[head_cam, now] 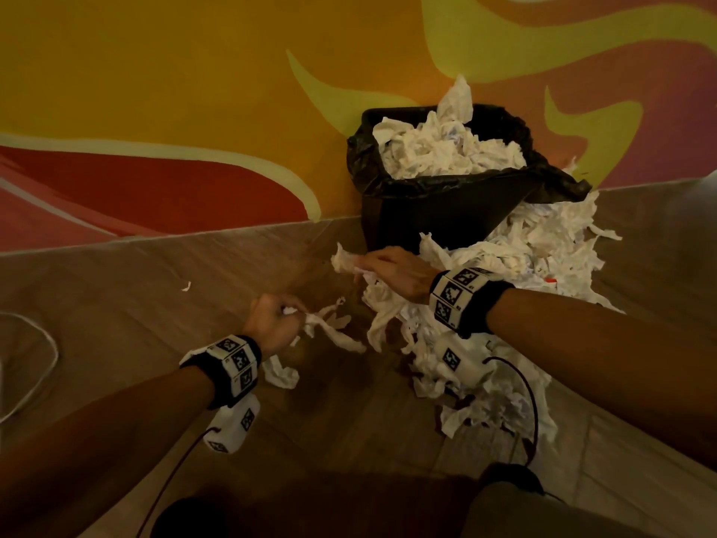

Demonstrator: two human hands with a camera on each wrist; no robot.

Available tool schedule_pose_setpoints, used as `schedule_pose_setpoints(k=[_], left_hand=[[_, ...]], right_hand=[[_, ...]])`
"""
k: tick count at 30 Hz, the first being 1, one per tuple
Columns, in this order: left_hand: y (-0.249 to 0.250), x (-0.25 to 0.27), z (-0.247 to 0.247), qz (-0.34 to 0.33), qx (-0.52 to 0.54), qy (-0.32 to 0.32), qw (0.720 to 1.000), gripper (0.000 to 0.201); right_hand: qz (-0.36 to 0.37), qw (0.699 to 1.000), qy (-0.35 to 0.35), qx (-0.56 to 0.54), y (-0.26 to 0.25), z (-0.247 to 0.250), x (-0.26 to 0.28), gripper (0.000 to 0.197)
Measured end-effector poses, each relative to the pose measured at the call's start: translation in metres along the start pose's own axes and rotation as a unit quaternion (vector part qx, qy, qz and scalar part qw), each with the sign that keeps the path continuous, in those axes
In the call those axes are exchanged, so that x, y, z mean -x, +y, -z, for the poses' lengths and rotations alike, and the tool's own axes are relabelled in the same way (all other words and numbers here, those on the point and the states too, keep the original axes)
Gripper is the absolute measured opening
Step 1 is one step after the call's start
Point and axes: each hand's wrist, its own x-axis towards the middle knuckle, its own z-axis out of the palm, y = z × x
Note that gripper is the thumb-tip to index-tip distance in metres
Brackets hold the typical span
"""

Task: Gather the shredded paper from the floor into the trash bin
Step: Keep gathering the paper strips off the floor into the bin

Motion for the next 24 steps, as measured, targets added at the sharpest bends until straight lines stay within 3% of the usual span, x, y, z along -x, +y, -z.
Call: schedule_pose_setpoints(k=[2,4,6,7,10,13,17,21,24], left_hand=[[-0.002,0.001,0.004,0.007,0.005,0.000,1.000,0.028],[-0.005,0.000,0.008,0.018,0.005,-0.027,0.999,0.028],[-0.008,0.000,0.011,0.032,-0.008,-0.053,0.998,0.036],[-0.008,-0.001,0.011,0.037,-0.015,-0.061,0.997,0.035],[-0.012,-0.003,0.010,0.039,-0.048,-0.070,0.996,0.020],[-0.016,-0.004,0.010,0.035,-0.057,-0.085,0.994,0.019],[-0.020,-0.003,0.012,-0.017,-0.032,-0.077,0.996,0.022],[-0.022,-0.006,0.013,-0.054,-0.020,-0.109,0.992,0.039],[-0.018,-0.011,0.010,-0.013,0.007,-0.104,0.994,0.038]], right_hand=[[-0.014,1.000,0.013,0.007,0.000,-0.004,-0.001,0.071],[0.006,0.996,0.055,0.063,0.004,-0.010,-0.005,0.049],[0.005,0.996,0.065,0.069,0.005,-0.015,-0.009,0.011],[0.003,0.997,0.053,0.059,0.004,-0.018,-0.009,0.014],[0.009,0.998,0.024,0.057,0.003,-0.026,-0.013,0.050],[0.010,0.994,0.008,0.109,0.000,-0.034,-0.017,0.061],[0.035,0.978,-0.034,0.201,0.001,-0.041,-0.021,0.055],[0.057,0.947,-0.006,0.316,0.007,-0.043,-0.027,0.050],[0.020,0.906,-0.009,0.422,0.013,-0.043,-0.034,0.046]])
